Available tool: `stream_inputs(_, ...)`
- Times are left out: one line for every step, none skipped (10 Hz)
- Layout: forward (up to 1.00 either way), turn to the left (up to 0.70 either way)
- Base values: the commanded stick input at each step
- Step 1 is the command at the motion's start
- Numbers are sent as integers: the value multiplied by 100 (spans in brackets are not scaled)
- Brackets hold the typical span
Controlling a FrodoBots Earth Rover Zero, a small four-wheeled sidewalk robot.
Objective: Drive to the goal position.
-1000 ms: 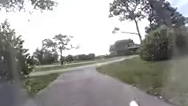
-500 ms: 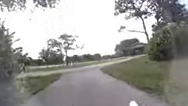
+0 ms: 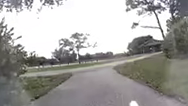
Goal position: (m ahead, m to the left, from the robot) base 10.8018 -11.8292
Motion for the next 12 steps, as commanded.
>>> stream_inputs(69,3)
stream_inputs(69,3)
stream_inputs(69,3)
stream_inputs(69,3)
stream_inputs(69,3)
stream_inputs(69,3)
stream_inputs(69,3)
stream_inputs(69,3)
stream_inputs(69,3)
stream_inputs(69,3)
stream_inputs(69,34)
stream_inputs(69,34)
